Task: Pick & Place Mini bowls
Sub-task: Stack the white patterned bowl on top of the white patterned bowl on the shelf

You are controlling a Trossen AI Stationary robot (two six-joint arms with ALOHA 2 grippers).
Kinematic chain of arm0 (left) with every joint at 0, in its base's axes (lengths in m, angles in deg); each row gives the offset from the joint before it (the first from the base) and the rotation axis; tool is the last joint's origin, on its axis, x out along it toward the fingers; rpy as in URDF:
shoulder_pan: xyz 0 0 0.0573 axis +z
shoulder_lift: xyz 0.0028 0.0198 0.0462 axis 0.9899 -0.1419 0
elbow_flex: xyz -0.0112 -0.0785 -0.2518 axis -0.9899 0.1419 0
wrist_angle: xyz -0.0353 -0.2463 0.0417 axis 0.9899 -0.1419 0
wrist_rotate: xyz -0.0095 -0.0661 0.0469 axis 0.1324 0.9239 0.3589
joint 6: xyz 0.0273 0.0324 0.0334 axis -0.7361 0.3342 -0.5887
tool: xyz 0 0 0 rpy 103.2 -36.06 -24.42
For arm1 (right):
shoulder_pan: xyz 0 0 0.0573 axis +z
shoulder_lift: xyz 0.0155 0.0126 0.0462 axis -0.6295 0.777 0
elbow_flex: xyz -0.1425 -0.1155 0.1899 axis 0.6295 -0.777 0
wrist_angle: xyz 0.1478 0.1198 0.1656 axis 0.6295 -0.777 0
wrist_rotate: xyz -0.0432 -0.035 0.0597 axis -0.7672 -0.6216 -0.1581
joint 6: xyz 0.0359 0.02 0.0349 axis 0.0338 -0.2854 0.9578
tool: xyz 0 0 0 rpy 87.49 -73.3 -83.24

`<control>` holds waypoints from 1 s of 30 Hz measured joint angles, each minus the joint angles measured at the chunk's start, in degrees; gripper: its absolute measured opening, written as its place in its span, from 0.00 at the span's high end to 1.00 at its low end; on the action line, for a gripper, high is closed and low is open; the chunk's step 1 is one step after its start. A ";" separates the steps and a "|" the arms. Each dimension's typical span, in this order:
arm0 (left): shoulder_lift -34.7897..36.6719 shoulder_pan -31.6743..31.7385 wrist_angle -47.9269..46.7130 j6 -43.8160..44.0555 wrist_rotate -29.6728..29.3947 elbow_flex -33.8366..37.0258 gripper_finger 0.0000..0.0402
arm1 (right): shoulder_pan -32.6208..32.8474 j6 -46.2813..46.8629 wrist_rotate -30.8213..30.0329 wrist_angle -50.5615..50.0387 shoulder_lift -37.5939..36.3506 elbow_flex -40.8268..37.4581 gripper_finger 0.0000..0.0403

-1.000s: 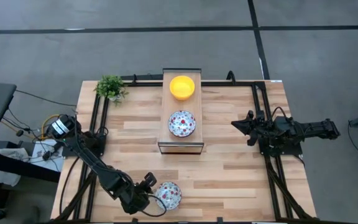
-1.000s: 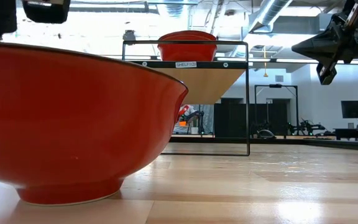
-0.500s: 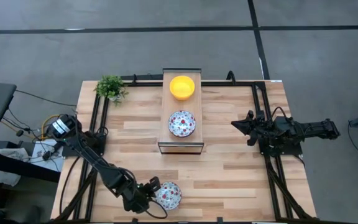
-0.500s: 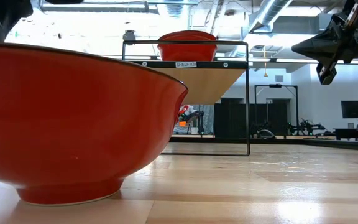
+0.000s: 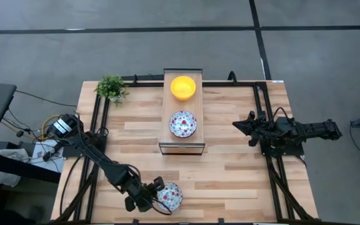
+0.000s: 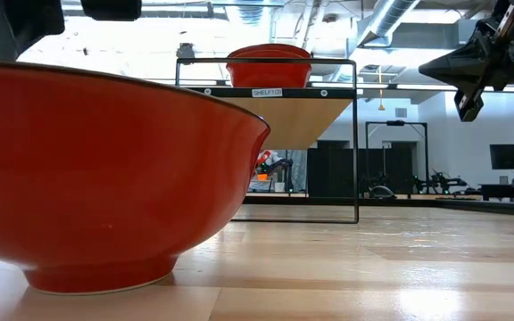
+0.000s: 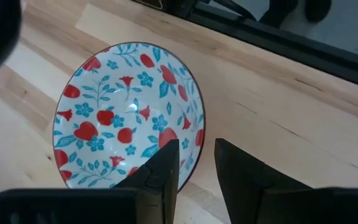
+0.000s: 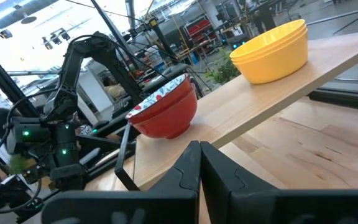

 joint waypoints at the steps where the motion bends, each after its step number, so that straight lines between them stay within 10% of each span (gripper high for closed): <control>1: -0.14 0.15 0.13 0.00 0.12 0.00 0.75 | 0.02 0.00 0.00 0.00 -0.01 0.00 1.00; 30: -4.56 2.39 4.35 -3.21 0.08 0.07 0.75 | 0.02 0.00 0.02 0.02 -0.01 0.00 1.00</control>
